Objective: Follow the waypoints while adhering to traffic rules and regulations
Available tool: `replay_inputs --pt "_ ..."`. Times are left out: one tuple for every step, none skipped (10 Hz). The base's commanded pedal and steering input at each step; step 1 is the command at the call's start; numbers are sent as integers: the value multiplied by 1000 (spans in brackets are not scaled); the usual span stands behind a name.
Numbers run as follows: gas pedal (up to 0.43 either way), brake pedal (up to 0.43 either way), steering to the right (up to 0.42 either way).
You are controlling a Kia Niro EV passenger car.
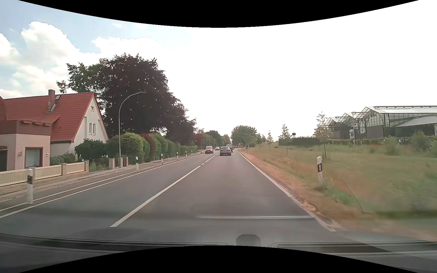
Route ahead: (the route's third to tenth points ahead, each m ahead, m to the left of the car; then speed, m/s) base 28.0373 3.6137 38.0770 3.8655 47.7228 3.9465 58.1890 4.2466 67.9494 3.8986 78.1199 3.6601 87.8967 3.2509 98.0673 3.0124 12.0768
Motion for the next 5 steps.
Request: replay_inputs --pt "169 0 0" --pt "169 0 0" --pt "169 0 0" --pt "169 0 0" --pt "169 0 -1"
